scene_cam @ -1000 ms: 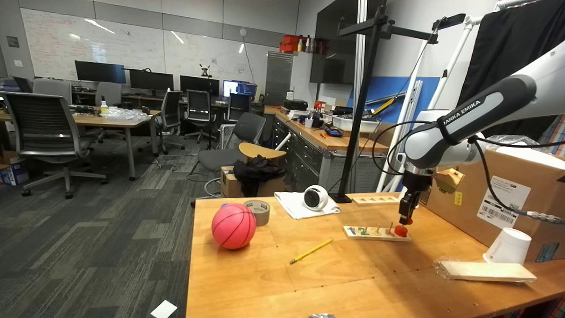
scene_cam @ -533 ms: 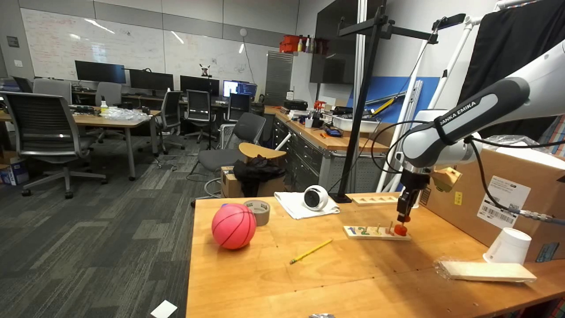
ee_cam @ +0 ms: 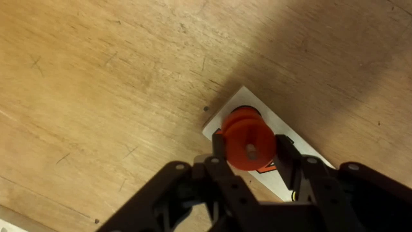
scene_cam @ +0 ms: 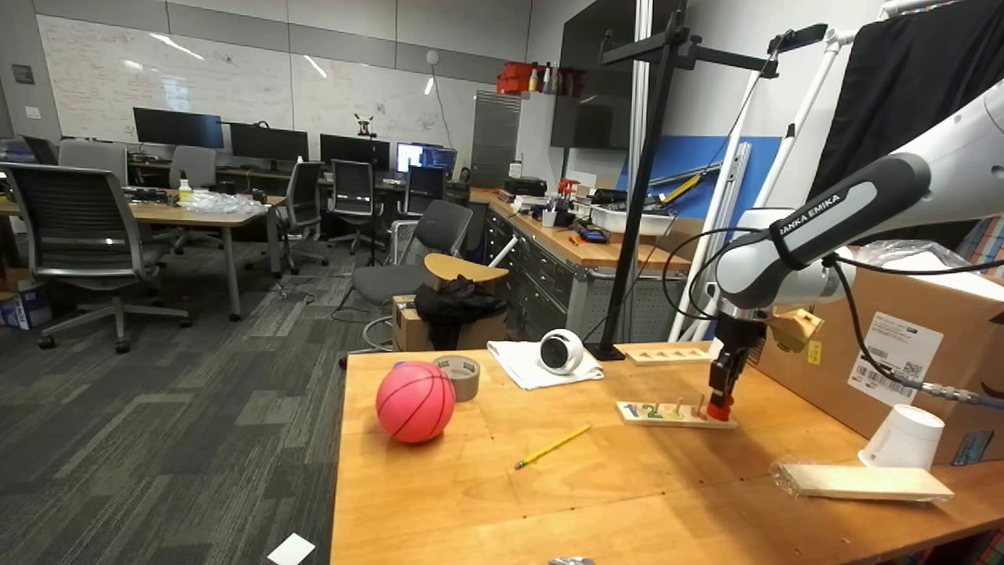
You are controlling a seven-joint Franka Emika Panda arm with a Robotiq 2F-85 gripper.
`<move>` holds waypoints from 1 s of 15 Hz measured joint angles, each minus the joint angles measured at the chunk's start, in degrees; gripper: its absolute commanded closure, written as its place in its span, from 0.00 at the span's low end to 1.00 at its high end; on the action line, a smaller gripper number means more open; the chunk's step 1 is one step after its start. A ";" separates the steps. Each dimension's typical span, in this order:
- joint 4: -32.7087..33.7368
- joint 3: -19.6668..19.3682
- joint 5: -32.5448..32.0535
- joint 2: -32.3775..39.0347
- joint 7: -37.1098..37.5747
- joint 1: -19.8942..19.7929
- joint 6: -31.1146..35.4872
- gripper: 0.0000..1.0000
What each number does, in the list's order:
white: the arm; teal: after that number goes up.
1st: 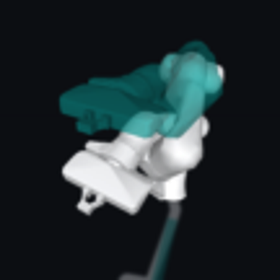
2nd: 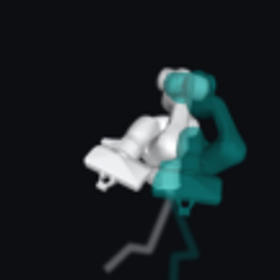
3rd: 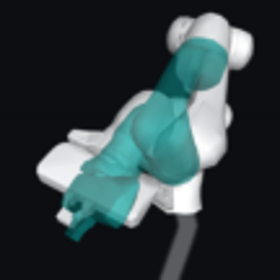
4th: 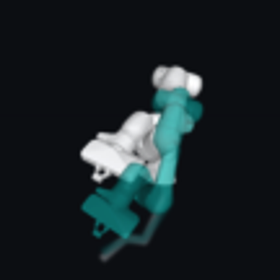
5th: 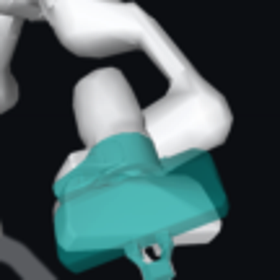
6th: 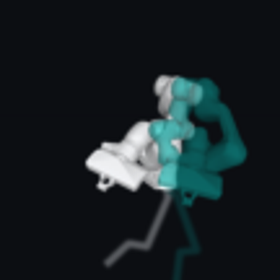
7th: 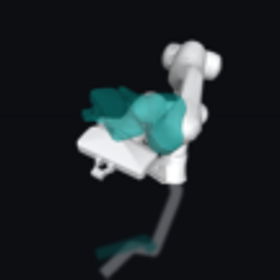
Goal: Move the circles to the far right on the wooden object
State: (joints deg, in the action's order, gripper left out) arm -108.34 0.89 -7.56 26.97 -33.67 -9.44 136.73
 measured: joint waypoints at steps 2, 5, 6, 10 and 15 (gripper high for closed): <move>-0.01 0.00 0.05 0.25 0.00 -0.16 -0.04 0.19; 0.05 0.17 0.28 -0.14 0.05 -0.23 0.26 0.00; 0.04 0.33 0.28 -0.70 0.05 -0.18 1.01 0.00; -0.21 1.70 0.59 -5.68 0.99 1.00 3.03 0.00; -0.94 3.20 2.20 -8.75 3.24 2.83 2.06 0.00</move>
State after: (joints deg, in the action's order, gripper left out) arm -109.29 4.09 -5.35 18.22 -30.44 -6.60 138.79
